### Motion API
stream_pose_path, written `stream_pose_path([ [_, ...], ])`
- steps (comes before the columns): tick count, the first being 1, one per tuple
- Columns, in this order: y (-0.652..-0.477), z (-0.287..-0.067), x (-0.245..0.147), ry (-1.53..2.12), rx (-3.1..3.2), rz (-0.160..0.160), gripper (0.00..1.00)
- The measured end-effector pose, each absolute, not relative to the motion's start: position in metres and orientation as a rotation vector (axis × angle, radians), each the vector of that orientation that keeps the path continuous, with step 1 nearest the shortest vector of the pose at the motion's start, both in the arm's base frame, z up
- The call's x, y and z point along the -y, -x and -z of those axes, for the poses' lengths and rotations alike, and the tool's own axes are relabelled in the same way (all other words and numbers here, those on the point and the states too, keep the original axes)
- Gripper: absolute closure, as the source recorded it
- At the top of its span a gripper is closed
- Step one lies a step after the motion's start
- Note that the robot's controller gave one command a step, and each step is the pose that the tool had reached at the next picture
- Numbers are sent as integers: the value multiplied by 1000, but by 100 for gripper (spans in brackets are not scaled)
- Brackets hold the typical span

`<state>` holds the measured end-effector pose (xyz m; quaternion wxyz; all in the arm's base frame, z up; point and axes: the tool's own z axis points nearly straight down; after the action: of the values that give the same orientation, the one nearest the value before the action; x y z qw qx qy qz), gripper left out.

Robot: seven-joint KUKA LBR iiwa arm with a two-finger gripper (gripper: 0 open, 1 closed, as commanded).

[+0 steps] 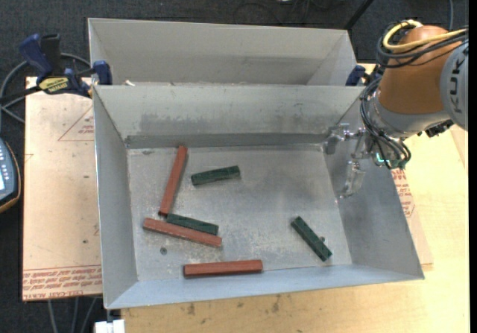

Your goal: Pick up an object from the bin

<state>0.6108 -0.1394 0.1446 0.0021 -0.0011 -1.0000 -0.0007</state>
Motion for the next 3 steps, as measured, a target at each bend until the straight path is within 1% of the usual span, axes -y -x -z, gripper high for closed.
stream_pose_path([
  [1,-540,-127,88,275,3127,5,0],
  [2,-504,-132,87,343,3120,2,0],
  [3,-489,-123,89,578,3087,2,0],
])
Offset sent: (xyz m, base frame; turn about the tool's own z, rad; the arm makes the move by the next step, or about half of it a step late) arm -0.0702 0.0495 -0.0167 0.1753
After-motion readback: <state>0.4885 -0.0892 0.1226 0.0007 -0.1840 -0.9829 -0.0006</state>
